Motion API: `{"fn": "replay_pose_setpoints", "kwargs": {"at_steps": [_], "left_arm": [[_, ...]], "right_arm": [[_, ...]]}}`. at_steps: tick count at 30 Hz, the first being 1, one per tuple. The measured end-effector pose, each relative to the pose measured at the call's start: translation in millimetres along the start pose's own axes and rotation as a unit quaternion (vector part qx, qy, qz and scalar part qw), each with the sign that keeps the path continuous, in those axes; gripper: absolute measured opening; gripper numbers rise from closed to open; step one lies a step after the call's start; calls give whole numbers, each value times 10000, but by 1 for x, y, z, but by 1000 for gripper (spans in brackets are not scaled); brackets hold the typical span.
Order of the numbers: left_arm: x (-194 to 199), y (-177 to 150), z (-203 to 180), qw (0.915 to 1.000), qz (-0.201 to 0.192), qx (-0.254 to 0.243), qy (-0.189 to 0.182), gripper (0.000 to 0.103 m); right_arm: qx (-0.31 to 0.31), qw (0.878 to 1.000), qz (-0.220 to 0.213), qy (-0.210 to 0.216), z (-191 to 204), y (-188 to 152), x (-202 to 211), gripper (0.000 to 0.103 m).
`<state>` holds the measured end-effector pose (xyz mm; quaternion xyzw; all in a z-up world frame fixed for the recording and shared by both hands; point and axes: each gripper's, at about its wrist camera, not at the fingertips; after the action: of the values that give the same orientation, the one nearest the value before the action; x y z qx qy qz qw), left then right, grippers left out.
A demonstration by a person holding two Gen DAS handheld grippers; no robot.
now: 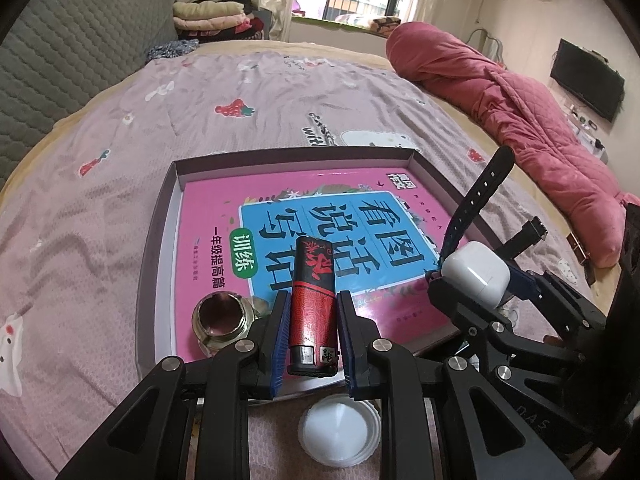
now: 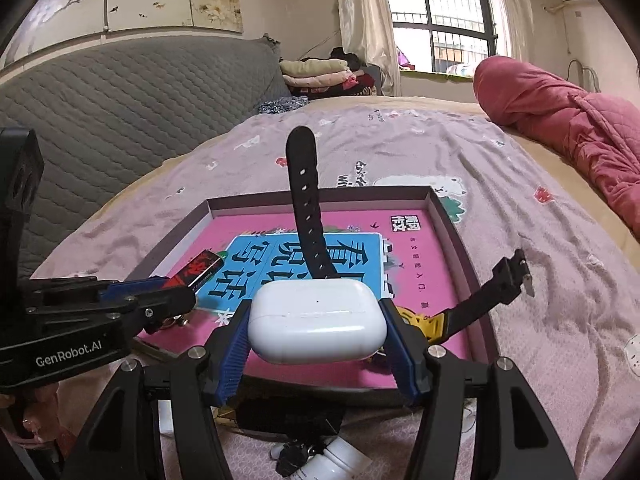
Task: Organize rigid objects
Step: 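Lower the lighter into the tray with the left tool while the right tool lowers the earbud case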
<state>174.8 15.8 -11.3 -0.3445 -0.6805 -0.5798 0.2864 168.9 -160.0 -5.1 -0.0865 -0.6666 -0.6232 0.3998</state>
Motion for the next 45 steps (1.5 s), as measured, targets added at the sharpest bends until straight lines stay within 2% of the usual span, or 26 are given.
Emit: {"fn": "replay_pose_setpoints", "kwargs": {"at_steps": [10, 24, 34, 45], "left_arm": [[-8, 1, 0, 9999, 74, 28, 79, 23], [-11, 1, 3, 9999, 123, 29, 66, 23], [-14, 1, 5, 9997, 162, 136, 83, 23], [-24, -3, 3, 9989, 429, 159, 71, 23]], "right_arm": [[-19, 9998, 98, -195, -2, 1, -4, 61], [353, 9992, 196, -41, 17, -7, -9, 61], [310, 9990, 229, -217, 15, -5, -16, 61], [246, 9989, 317, -231, 13, -1, -18, 61]]}}
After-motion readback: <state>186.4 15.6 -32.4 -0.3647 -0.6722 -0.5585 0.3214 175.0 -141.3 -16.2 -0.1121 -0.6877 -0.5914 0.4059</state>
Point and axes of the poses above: each gripper's, at about its wrist camera, not at the fingertips, and x roughly against the way its jaws point, z to its left, y to its top, and after that the axes turned 4 degrees about z, right-handed
